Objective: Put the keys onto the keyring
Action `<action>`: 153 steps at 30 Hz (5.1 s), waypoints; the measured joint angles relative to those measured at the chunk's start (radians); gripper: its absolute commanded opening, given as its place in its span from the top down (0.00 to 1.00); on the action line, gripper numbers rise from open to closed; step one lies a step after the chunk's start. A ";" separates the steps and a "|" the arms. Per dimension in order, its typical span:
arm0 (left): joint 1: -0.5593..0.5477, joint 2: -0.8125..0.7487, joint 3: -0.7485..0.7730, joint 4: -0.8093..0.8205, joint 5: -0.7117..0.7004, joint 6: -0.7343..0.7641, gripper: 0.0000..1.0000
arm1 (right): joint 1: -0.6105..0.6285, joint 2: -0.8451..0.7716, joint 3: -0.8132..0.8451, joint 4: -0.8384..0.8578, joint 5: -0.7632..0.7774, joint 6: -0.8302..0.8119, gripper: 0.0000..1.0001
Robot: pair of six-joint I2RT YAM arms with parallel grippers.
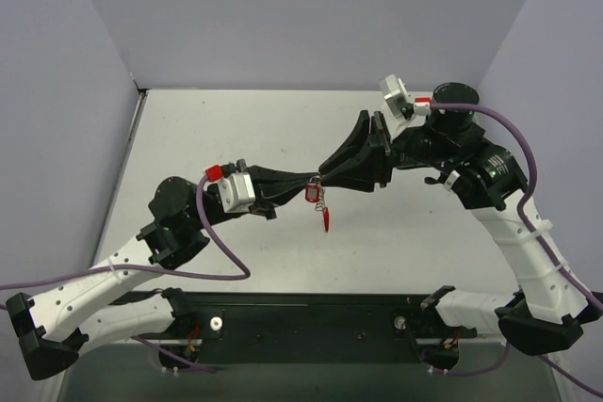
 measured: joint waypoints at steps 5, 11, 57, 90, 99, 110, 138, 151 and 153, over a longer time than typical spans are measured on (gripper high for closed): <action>0.000 0.000 0.000 0.008 0.003 -0.012 1.00 | 0.000 0.009 0.000 -0.005 0.001 -0.001 0.79; 0.002 0.000 0.000 0.008 0.003 -0.014 1.00 | 0.000 0.010 0.000 -0.007 0.001 -0.003 0.94; 0.061 -0.064 -0.018 -0.063 -0.252 0.008 0.41 | 0.005 0.023 -0.030 0.024 0.168 0.032 1.00; 0.274 0.369 0.715 -0.957 0.066 -0.339 0.48 | 0.005 0.031 -0.129 -0.004 0.480 -0.059 1.00; 0.276 0.469 0.718 -1.032 0.066 -0.373 0.56 | 0.005 0.073 -0.129 -0.019 0.515 -0.077 1.00; 0.280 0.469 0.718 -1.028 0.055 -0.384 0.89 | 0.005 0.079 -0.129 -0.034 0.519 -0.079 1.00; 0.323 0.440 0.665 -0.967 0.108 -0.425 1.00 | 0.006 -0.026 -0.274 0.153 0.533 -0.021 1.00; 0.335 0.443 0.665 -0.968 0.135 -0.426 1.00 | 0.007 -0.055 -0.328 0.233 0.545 0.004 1.00; 0.335 0.449 0.665 -0.968 0.139 -0.426 1.00 | 0.007 -0.057 -0.332 0.239 0.549 0.003 1.00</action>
